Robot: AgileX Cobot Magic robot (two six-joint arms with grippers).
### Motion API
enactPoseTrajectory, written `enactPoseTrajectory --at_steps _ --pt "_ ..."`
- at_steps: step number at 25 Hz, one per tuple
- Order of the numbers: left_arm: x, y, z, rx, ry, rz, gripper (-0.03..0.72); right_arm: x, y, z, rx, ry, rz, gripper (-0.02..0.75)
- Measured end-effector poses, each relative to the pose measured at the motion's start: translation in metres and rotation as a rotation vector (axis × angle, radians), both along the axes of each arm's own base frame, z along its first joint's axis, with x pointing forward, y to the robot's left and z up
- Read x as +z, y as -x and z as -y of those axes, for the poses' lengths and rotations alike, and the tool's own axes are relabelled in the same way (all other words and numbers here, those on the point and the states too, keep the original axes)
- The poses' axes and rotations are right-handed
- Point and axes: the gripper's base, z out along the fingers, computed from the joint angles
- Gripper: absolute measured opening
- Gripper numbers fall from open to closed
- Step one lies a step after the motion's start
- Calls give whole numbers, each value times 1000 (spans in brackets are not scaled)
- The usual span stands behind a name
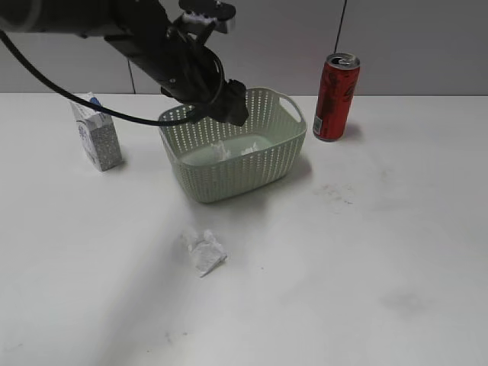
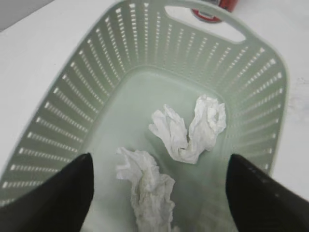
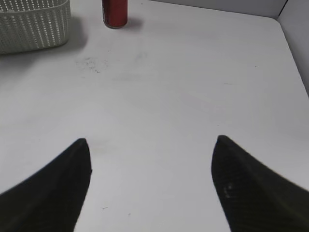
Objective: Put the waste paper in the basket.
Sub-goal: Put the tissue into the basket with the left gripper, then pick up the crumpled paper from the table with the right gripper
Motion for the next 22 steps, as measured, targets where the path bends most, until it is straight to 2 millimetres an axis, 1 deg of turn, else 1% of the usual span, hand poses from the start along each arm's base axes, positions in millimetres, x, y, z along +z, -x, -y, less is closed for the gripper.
enactPoseTrajectory --at_steps 5,9,14,19,22 --pt "39 -1 -11 -39 -22 -48 612 0 0 0 0 0 0 587" --pt "66 -6 -29 20 -87 -112 593 0 0 0 0 0 0 587" --pt "96 -8 -60 118 -212 -168 590 0 0 0 0 0 0 587" --pt "114 -13 -94 229 -194 -174 590 0 0 0 -1 0 0 587" --pt "125 -13 -124 305 -179 -167 590 0 0 0 -1 0 0 587"
